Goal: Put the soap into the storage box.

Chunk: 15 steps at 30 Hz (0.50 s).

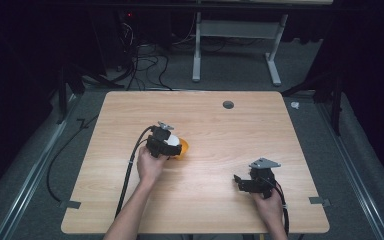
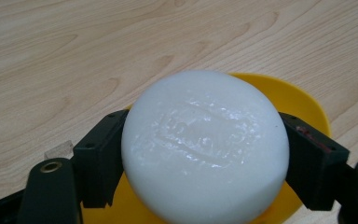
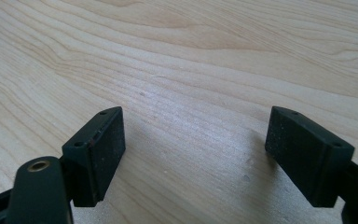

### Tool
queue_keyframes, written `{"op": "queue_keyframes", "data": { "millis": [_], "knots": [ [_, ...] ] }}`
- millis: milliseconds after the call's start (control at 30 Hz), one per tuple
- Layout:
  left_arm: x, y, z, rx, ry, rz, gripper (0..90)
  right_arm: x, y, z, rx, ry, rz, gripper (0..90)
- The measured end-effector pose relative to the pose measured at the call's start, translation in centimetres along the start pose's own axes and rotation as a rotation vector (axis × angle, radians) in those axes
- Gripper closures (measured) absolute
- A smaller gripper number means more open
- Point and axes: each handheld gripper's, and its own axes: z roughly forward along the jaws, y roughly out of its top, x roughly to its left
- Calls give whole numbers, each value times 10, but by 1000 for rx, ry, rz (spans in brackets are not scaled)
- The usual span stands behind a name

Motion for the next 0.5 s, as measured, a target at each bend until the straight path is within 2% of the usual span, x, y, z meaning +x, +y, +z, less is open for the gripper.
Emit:
{"op": "queue_keyframes", "data": {
  "millis": [200,400,500],
  "knots": [
    [-1,-3,3,11,3,-4,236,0,0,0,0,0,0,208],
    [1,-1,-8,-58,-13,-20,244,0,0,0,0,0,-1,208],
    [1,0,-13,-70,-14,-15,246,0,0,0,0,0,-1,208]
  ]
}}
